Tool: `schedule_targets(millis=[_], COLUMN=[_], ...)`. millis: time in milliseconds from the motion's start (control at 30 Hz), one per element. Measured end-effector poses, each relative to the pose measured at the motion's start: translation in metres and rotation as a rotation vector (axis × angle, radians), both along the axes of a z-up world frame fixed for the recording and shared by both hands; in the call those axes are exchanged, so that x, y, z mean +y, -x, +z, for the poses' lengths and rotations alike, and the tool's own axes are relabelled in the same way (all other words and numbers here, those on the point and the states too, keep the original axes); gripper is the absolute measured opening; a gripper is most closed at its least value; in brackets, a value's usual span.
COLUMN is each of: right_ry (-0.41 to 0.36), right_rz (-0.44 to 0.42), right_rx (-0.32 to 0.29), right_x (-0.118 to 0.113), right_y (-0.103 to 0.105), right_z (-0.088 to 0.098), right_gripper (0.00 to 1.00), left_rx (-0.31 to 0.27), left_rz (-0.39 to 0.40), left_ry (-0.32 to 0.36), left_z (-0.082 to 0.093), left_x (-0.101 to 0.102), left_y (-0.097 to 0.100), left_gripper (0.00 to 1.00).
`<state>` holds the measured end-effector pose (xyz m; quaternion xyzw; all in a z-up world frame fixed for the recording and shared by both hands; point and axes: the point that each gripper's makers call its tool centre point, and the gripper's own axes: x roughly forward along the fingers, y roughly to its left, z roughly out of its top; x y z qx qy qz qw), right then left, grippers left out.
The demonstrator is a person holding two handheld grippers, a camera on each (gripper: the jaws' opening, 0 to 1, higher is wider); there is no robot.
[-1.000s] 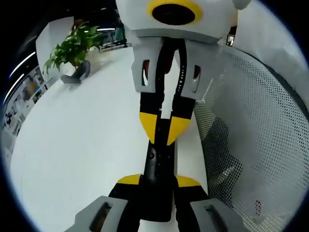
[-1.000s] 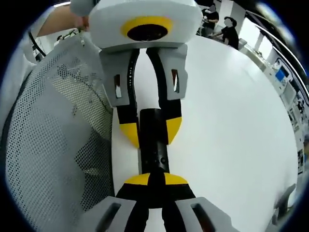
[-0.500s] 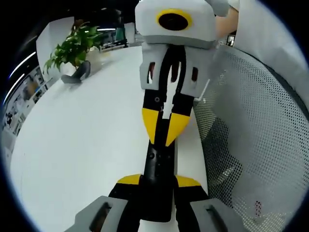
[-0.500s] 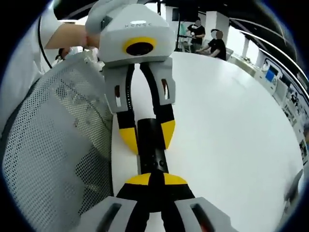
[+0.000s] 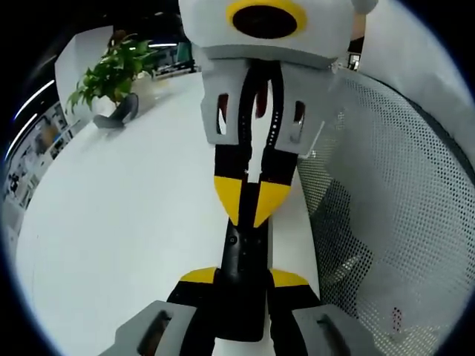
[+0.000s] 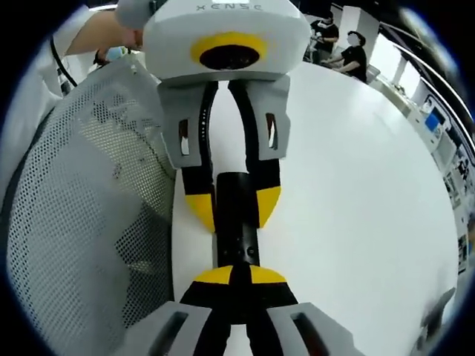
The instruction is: Press the specified remote control buttons in sequence, fully releasing each button before pressing the next.
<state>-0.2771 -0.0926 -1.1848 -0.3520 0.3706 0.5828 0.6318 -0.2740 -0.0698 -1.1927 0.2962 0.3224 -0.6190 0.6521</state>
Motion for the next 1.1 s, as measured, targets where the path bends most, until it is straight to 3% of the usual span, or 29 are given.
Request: schedule_targets(millis=[167, 233, 367, 567, 900, 1100], right_ry=[-0.122, -0.134, -0.122, -0.123, -0.067, -0.033], right_rz=[-0.041, -0.024, 0.034, 0.033, 0.014, -0.022], right_rx=[-0.030, -0.065, -0.101, -0.105, -0.067, -0.014], right_x=[-0.0001, -0.0003, 0.0031, 0.0036, 0.0047, 0.0037], right_y=[-0.0001, 0.0013, 0.0038, 0.0024, 0.0025, 0.0001], right_z=[0.0028, 0.0030, 0.0038, 0.0040, 0.0021, 0.0006], right_gripper=[0.03, 0.02, 0.00, 0.00, 0.00, 0.00], left_rx=[0.001, 0.002, 0.001, 0.001, 0.002, 0.002], left_rz=[0.000, 0.001, 0.002, 0.003, 0.001, -0.002], left_ry=[-0.003, -0.006, -0.006, -0.006, -0.008, -0.017], left_z=[-0.0003, -0.0005, -0.0008, -0.0006, -0.0006, -0.0008], left_x=[0.0001, 0.0000, 0.0000, -0.0002, -0.0005, -0.0007], left_y=[-0.0002, -0.0003, -0.0004, 0.0000, 0.0007, 0.0008], left_gripper=[0.24, 0.24, 0.24, 0.24, 0.24, 0.24])
